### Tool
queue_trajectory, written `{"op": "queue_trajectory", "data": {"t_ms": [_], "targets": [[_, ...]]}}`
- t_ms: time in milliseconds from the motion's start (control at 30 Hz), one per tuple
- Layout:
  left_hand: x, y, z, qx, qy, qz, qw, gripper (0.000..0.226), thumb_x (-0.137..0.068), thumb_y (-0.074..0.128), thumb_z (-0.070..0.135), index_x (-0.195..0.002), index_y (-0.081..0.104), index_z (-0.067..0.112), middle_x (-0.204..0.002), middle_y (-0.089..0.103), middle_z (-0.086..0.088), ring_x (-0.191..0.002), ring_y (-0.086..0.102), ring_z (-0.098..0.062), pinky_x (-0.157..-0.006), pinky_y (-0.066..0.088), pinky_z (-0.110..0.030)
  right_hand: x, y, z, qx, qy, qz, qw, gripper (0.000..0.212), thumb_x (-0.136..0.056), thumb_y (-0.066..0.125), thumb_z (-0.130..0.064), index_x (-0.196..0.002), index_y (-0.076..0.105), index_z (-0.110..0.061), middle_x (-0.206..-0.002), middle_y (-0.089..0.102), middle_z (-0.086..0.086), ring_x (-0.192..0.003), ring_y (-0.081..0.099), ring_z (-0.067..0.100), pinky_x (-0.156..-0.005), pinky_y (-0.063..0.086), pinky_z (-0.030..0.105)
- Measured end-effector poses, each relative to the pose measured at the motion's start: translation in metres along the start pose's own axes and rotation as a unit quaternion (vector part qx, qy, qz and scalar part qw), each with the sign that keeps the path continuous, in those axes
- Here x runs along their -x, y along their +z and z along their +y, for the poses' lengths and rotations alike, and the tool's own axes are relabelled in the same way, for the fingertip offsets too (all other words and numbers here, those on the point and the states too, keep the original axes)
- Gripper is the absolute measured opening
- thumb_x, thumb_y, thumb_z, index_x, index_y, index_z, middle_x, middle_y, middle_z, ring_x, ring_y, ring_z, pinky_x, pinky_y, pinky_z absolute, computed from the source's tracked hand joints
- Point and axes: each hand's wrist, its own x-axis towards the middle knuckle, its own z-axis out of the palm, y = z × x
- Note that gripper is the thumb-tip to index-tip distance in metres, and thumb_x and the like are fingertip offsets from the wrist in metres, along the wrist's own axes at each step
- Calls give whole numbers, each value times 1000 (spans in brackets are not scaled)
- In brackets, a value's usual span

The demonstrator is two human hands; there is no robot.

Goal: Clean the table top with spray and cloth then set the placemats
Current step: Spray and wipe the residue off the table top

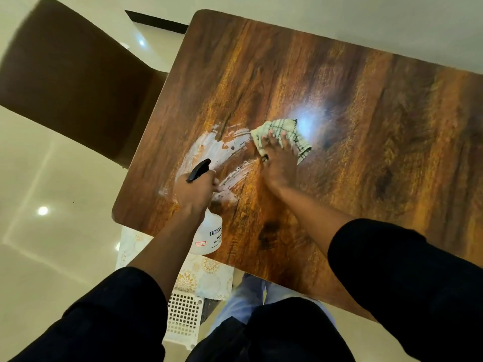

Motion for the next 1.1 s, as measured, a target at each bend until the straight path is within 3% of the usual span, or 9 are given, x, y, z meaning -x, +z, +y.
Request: {"op": "queue_trajectory", "data": {"t_ms": [133,267,333,467,700,767,867,967,1100], "targets": [[-6,-15,-11,4,-17,46,999,22,-87,75,27,-94,76,7,-61,69,-5,-57,61,-22,-62,48,-32,39,35,-46,-13,-73,-33,997,64,-100,56,-25,-158,30,-34,-167,22,-8,-157,4,23,-127,4,49],[-5,-28,-21,0,-22,38,999,15,-91,72,21,-104,75,25,-71,75,-5,-52,64,-14,-48,46,-23,92,59,-71,-33,-175,-49,983,64,-99,60,-26,-157,34,-30,-167,26,-7,-158,7,24,-127,3,46],[-7,-33,-28,-1,-39,40,998,18,-92,74,23,-108,77,15,-81,79,-9,-49,64,-9,-44,45,-21,106,66,-70,-38,-230,-67,970,63,-100,58,-18,-158,34,-29,-167,25,-7,-158,9,24,-126,7,46],[-5,-40,-43,7,-48,54,997,67,-72,77,48,-122,72,4,-102,79,-15,-63,63,-15,-44,46,-23,92,51,-43,-34,-310,-101,945,64,-97,64,-19,-155,40,-30,-163,32,-8,-156,16,21,-126,11,49],[0,-55,-64,59,-66,30,996,55,-95,75,29,-142,57,5,-74,77,-1,-56,70,-10,-55,49,-24,30,0,-3,-13,-50,-20,998,61,-102,54,-19,-155,30,-36,-165,26,-11,-157,10,18,-128,7,46],[2,-60,-69,67,-71,36,995,57,-94,76,29,-141,54,6,-78,77,-2,-57,71,-12,-55,49,-25,28,-8,-5,-33,-10,-22,999,69,-97,55,-9,-157,31,-33,-166,24,-10,-157,7,18,-128,4,45],[7,-67,-78,76,-77,59,992,50,-96,77,32,-132,46,17,-96,73,-9,-65,65,-15,-54,48,-23,45,0,-25,-17,6,-20,1000,67,-99,54,-16,-159,28,-31,-167,19,-9,-157,1,19,-128,-1,44],[11,-77,-84,76,-79,80,991,50,-94,77,32,-131,47,16,-99,73,-11,-69,66,-16,-56,50,-24,81,32,-52,-5,-60,-20,998,66,-97,57,-10,-155,36,-34,-166,24,-9,-157,7,22,-127,0,46],[11,-93,-87,77,-78,65,992,49,-91,76,22,-131,64,-3,-81,78,-8,-55,70,-9,-46,48,-20,147,75,-93,-43,-261,-75,962,57,-92,66,-14,-146,54,-27,-158,44,-4,-153,26,30,-122,17,55]]}}
